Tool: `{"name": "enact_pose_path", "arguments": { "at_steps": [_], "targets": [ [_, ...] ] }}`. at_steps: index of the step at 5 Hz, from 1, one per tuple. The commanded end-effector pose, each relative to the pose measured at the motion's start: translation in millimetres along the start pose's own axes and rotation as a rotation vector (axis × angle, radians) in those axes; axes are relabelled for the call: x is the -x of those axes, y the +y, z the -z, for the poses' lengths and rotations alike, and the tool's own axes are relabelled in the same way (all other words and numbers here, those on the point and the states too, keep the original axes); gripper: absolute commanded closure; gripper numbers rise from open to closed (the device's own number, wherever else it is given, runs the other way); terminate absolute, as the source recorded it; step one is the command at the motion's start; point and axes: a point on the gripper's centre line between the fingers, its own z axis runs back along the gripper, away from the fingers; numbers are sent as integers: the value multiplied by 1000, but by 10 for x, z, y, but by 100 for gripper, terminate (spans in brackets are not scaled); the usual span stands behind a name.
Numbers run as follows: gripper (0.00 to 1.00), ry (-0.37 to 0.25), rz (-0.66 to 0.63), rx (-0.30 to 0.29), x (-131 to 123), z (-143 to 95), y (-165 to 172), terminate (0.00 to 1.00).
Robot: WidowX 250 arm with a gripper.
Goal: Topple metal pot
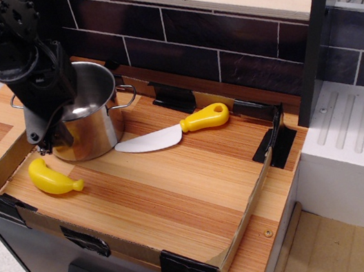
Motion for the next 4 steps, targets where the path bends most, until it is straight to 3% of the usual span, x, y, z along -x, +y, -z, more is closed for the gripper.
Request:
{"name": "enact_pose_path", "arguments": {
  "at_steps": [1,3,4],
  "targets": [
    [100,39,-47,10,-22,-23,265,0],
    [100,142,-122,93,-90,-121,517,0],
    [100,166,-149,180,-106,-236,660,0]
  ]
}}
